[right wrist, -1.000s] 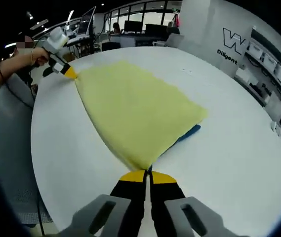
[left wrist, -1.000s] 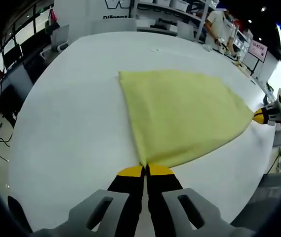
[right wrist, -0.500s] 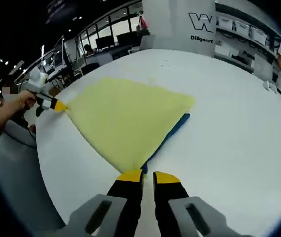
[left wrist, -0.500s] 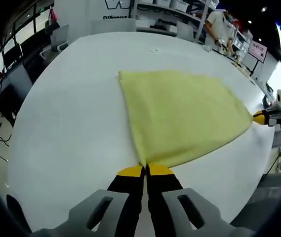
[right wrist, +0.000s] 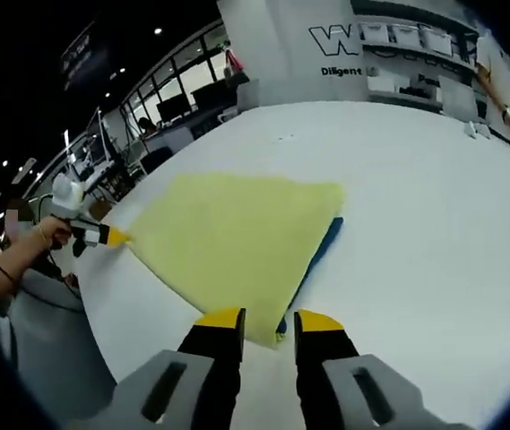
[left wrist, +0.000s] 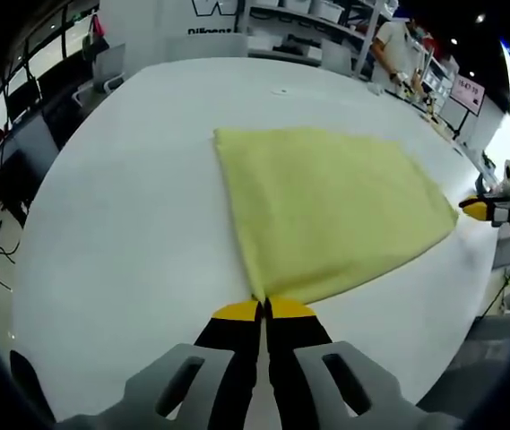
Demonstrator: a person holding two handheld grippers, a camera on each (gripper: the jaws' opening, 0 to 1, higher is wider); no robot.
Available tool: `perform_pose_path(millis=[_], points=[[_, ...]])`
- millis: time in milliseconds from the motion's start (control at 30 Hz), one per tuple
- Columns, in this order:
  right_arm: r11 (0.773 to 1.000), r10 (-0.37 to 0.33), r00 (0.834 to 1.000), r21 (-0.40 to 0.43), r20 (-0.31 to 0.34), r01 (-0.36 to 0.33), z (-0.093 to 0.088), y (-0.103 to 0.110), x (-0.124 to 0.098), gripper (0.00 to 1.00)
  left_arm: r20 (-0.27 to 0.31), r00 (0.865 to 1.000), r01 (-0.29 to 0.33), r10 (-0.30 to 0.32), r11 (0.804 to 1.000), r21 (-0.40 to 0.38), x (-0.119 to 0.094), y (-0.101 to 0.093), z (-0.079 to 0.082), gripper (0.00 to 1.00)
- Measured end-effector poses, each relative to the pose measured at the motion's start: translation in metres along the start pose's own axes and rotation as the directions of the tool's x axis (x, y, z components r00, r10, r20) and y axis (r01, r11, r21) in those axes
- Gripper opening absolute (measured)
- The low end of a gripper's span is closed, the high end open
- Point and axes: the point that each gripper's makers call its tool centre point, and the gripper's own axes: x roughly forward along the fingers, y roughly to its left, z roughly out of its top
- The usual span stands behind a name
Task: Fold the garment on the visible template until the final outline fits inside the template.
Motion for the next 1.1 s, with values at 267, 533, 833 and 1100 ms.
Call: perform_pose_path(millis=[267,533,833,1100], points=[[0.999,0.016,0.999,0.045,0.042,-0.018,0.010,0.004,-0.007,0.00,0.000,1.000,0.001,-0.001,1.000,0.000,0.000,0.000,0.000,0.00],[0.995,0.007,0.999,0.097,0.045,-0.011,0.009,0.003,0.005,0.00,0.000,1.000,0.002,-0.002,1.000,0.000,0.000,0.000,0.000,0.00],[0.997,-0.041,0.999,0.069,-0.032,0.043,-0.007,-0.002,0.015,0.00,0.012,1.000,0.007,-0.007,1.000,-0.021,-0.003,-0.002,-0.005,0.00],[0.993,-0.117,0.991,-0.027,-0.068,0.116,-0.013,-0.009,0.021,0.00,0.029,0.999,-0.014,0.014,1.000,-0.009,-0.004,-0.003,-0.007,0.02]])
